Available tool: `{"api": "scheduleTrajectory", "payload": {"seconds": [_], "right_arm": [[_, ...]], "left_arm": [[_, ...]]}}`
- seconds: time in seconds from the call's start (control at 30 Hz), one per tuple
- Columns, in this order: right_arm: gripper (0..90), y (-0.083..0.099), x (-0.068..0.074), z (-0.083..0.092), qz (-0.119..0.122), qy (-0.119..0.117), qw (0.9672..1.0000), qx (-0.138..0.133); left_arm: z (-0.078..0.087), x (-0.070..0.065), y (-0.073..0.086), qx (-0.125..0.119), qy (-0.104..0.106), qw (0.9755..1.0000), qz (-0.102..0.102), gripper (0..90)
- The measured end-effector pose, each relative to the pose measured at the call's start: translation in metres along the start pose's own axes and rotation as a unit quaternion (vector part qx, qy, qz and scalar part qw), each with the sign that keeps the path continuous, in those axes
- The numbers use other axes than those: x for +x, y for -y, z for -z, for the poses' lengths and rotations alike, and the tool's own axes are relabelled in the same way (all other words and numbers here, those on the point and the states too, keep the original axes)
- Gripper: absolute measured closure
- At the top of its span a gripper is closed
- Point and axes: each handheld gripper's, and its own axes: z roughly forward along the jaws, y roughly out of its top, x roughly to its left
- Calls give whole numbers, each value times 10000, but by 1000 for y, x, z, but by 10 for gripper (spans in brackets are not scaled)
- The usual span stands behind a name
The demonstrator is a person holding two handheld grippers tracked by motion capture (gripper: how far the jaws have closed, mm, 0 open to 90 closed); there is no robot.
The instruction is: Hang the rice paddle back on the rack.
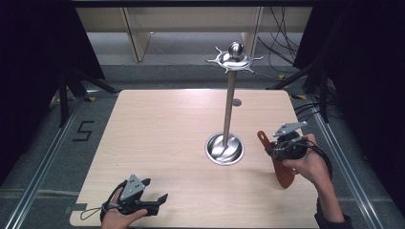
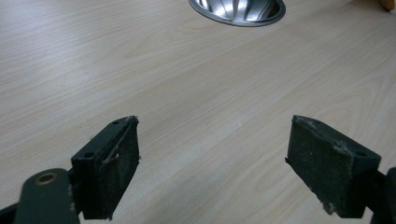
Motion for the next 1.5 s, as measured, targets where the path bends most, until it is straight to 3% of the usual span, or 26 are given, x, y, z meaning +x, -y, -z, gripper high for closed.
{"api": "scheduleTrajectory", "payload": {"seconds": [0.03,0.1,0.13,0.17,0.23,0.27,0.3,0.33,0.37,0.43,0.47,0.53,0.6,0.63,0.83,0.97,1.07,1.1,1.13,1.17,1.27,1.3,1.33,1.43,1.5], "right_arm": [[662,1,0,-1,-70,77,9997,-215],[662,0,-2,4,-35,-3,10000,-86],[662,1,-1,3,-155,43,9995,-276],[662,0,0,6,-320,-36,9993,-183],[662,0,-5,9,-157,-23,9996,-242],[662,1,-3,8,-231,30,9988,-422],[662,0,-5,12,-189,-34,9994,-274],[662,1,-6,11,-224,25,9985,-502],[662,1,-7,14,-214,-34,9991,-369],[662,1,-6,15,-310,-24,9975,-633],[662,-1,-8,19,-254,-128,9982,-526],[662,-2,-8,22,-284,-224,9975,-612],[662,-3,-7,22,-297,-147,9965,-773],[662,-4,-7,24,-296,-218,9969,-693],[662,-6,-7,28,-358,-265,9949,-904],[662,-8,-8,29,-260,-270,9937,-1056],[663,-9,-7,31,-361,-325,9922,-1152],[662,-11,-7,35,-367,-366,9928,-1076],[663,-12,-9,35,-236,-306,9923,-1176],[663,-12,-5,35,-408,-361,9912,-1208],[663,-16,-6,40,-323,-389,9909,-1251],[663,-17,-5,41,-377,-379,9905,-1269],[663,-18,-6,42,-249,-352,9898,-1360],[663,-21,-4,47,-358,-371,9894,-1356],[663,-22,-6,47,-217,-322,9877,-1512]], "left_arm": [[0,-1,0,10,-15,10000,16,161],[0,-1,0,-42,25,10000,61,161],[1,-1,0,37,-27,10000,-11,161],[0,-1,0,24,-33,10000,83,161],[0,-1,1,2,-19,9999,113,161],[0,-2,0,34,-32,10000,87,161],[1,0,0,19,-11,10000,-13,161],[1,-1,0,28,-26,10000,0,161],[0,0,0,8,-3,10000,25,161],[0,-1,1,19,-13,9999,102,161],[0,-1,1,52,-6,10000,75,161],[-1,-1,1,21,4,9999,99,161],[-1,-1,1,27,9,9999,98,161],[-1,-1,1,26,13,10000,94,161],[-2,-3,1,-15,34,9999,137,161],[-1,-3,1,-20,29,9999,141,161],[-1,-3,1,-24,16,9999,153,161],[-1,-3,1,-22,20,9999,145,161],[-1,-3,1,-34,27,9999,152,161],[-1,-3,1,-25,22,9999,142,161],[-1,-1,1,33,6,10000,92,161],[-2,-3,1,-31,17,9999,159,161],[-2,-2,1,-26,16,9999,154,161],[-1,-1,1,30,-9,9999,99,161],[-1,-2,1,34,-3,9999,111,161]]}}
